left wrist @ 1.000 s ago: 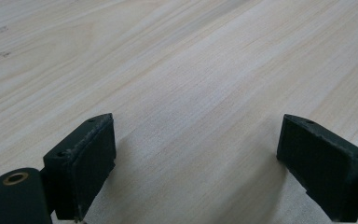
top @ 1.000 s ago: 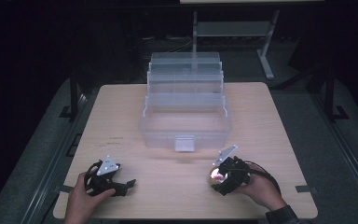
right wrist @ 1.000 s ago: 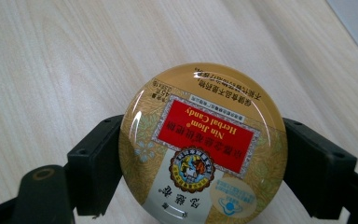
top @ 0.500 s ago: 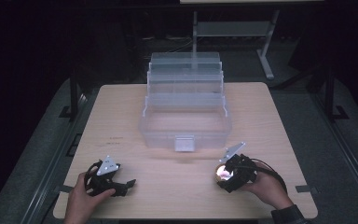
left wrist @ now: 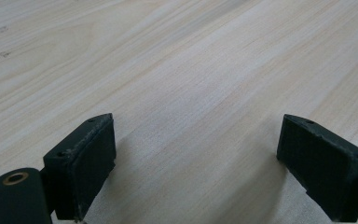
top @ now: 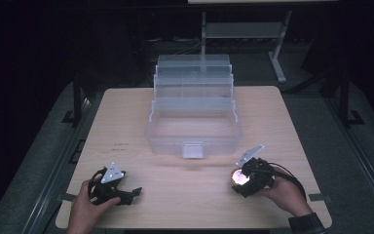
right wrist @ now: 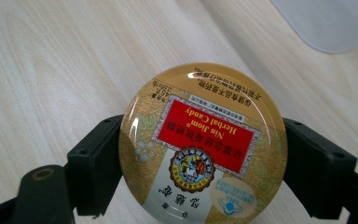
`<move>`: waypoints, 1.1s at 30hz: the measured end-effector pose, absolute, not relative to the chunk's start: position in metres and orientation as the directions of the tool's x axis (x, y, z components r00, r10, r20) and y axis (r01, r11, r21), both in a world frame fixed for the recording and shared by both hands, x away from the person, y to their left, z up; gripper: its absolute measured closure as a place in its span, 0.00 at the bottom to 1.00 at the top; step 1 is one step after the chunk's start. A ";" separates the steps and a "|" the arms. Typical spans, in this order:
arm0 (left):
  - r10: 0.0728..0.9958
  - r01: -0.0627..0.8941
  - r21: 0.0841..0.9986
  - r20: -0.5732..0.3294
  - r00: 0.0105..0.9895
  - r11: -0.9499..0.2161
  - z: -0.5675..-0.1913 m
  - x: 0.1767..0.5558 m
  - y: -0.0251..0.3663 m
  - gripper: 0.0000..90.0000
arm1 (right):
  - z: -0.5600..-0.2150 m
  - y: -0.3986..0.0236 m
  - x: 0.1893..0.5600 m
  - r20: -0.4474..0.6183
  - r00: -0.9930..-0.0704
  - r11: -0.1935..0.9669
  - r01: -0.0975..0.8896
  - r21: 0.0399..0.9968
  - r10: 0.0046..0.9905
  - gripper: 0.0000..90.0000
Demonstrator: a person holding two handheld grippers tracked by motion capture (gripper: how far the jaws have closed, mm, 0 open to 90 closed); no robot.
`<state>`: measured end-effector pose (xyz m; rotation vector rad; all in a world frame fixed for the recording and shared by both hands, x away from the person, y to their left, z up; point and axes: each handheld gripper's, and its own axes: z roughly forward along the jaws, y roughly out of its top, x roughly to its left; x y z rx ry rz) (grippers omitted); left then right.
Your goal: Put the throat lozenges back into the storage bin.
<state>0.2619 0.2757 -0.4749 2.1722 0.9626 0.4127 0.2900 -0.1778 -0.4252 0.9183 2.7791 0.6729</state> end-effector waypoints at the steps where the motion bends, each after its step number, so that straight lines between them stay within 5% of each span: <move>1: 0.742 0.513 0.720 0.003 0.671 -0.467 -0.475 0.262 0.276 0.12 | -0.424 -0.180 0.290 0.011 -0.797 0.707 0.542 0.455 0.604 0.22; 33: 0.742 0.513 0.720 0.003 0.671 -0.467 -0.475 0.262 0.276 0.12 | -0.408 -0.203 0.308 0.003 -0.757 0.663 0.575 0.480 0.653 0.22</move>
